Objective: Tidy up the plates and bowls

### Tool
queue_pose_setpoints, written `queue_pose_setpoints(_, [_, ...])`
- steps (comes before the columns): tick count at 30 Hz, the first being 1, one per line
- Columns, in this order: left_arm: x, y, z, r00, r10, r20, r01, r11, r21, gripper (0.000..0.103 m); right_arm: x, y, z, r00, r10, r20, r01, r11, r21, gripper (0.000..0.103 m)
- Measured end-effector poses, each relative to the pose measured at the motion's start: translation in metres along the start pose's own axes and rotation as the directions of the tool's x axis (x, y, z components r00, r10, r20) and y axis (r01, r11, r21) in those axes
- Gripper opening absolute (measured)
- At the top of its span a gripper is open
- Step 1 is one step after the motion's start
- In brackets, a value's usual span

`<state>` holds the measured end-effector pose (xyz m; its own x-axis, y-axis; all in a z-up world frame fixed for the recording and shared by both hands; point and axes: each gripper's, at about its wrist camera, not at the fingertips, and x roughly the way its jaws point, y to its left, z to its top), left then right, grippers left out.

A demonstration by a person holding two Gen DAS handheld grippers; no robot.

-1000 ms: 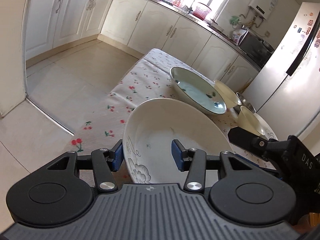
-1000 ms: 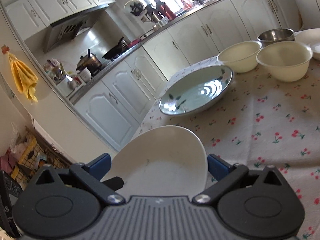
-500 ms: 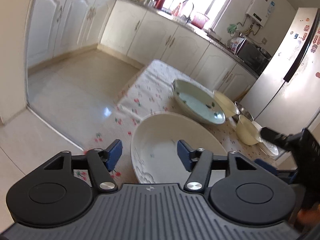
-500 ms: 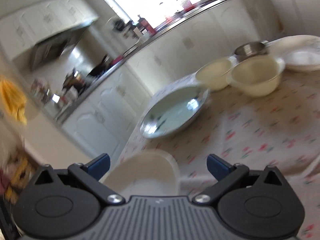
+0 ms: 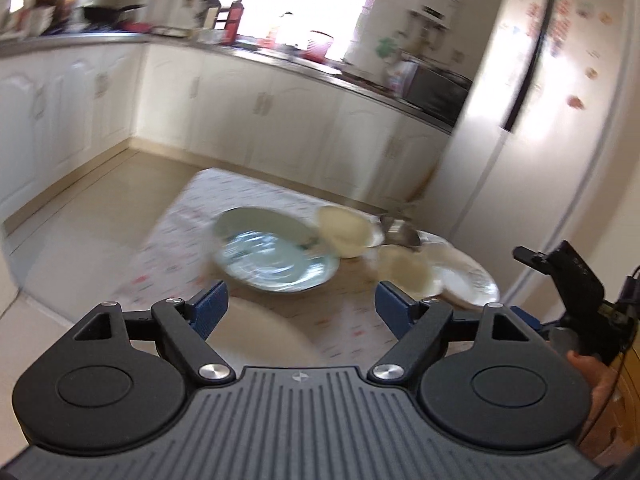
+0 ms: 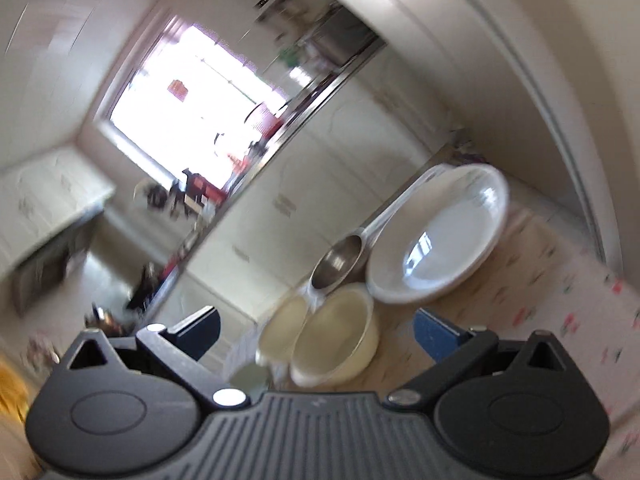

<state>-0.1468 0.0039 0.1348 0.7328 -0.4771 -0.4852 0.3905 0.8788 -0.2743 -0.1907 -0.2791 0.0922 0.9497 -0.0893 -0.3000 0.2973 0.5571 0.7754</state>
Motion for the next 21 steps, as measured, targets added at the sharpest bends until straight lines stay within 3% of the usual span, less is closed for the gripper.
queue_pose_setpoints(7, [0.069,-0.092,0.044,0.992,-0.122,-0.033,0.126,0.972,0.200,0.098,0.012,-0.054,0.031,0.996,-0.013,0.087,-0.003,0.984,0.177,0.102])
queue_pose_setpoints(12, [0.134,-0.157,0.062,0.982,-0.183,-0.056,0.191,0.920,0.342,0.094,0.021,-0.087,0.031,0.994,0.028,0.109,-0.056,0.965,0.258,0.102])
queue_pose_setpoints(18, [0.230,-0.209,0.068,0.973,-0.180,-0.143,0.224,0.880,0.418,0.074,0.026,-0.111,0.027,0.985,0.114,0.128,-0.151,0.933,0.326,0.102])
queue_pose_setpoints(21, [0.276,-0.226,0.067,0.967,-0.152,-0.204,0.225,0.884,0.411,0.069,0.026,-0.113,0.030,0.982,0.136,0.127,-0.171,0.930,0.325,0.102])
